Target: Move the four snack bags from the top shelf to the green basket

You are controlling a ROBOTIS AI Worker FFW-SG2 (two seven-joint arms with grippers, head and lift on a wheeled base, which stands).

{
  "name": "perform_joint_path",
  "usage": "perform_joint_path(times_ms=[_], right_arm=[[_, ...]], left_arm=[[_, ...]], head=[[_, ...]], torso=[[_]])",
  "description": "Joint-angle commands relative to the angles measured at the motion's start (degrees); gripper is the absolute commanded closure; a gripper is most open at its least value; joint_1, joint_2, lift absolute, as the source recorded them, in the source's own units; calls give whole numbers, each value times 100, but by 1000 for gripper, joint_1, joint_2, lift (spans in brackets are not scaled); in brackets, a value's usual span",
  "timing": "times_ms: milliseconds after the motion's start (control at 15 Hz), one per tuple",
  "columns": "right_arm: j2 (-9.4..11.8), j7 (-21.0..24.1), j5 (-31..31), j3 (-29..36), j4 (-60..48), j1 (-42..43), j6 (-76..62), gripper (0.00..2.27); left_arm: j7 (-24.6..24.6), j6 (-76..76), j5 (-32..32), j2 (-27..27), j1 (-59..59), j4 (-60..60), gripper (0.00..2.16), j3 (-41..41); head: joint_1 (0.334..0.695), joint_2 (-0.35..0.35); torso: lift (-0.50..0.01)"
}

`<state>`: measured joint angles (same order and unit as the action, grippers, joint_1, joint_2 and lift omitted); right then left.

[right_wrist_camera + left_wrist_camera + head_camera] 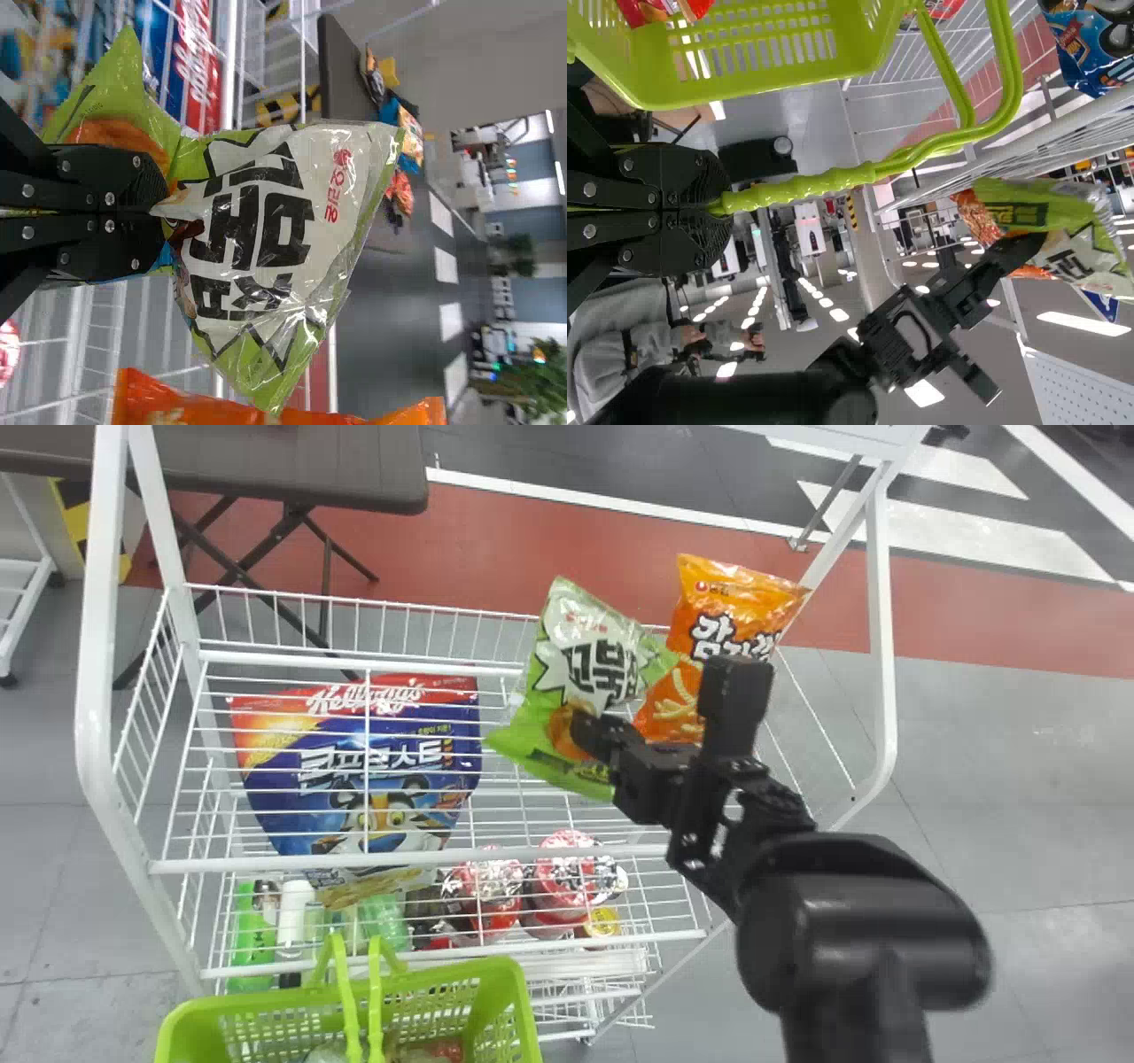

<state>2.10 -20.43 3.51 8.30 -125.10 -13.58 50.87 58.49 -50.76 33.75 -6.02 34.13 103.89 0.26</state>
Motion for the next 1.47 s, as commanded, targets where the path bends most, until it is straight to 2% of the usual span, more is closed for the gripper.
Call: perform_joint_path(times_ms=[0,133,267,400,733,933,1267,1400], right_arm=[[-7,-119,343,251,-1219,-734,903,2216],[-7,-295,827,647,-2001,-1297,2081,2216],[-25,-690,1372,1113,-2370,-1763,2890,2216],[-43,-1042,1407,1165,-2458,-2097,3575,2216],[-34,-1103,1064,699,-1851,-2641,3294,2216],[72,-1051,449,49,-1412,-2650,2872,2216],[124,-971,132,-513,-779,-2545,1870,2206],[160,-901,-17,-698,-515,-2422,1852,2010]], left_arm=[[-4,0,0,13,-3,0,1663,0],[-13,0,-26,22,-3,18,1663,-35],[-22,0,-52,39,-3,18,1663,-70],[-39,0,-52,39,6,26,1663,-70],[-57,53,-61,39,50,79,1663,-149],[-66,70,-52,22,111,149,1663,-149],[-74,70,-70,13,173,237,1663,-167],[-66,70,-70,13,190,255,1663,-167]], head=[[695,-349],[695,-350],[695,-350],[695,-350],[695,-350],[695,-350],[695,-350],[695,-350]], torso=[[0],[0],[0],[0],[0],[0],[0],[0]])
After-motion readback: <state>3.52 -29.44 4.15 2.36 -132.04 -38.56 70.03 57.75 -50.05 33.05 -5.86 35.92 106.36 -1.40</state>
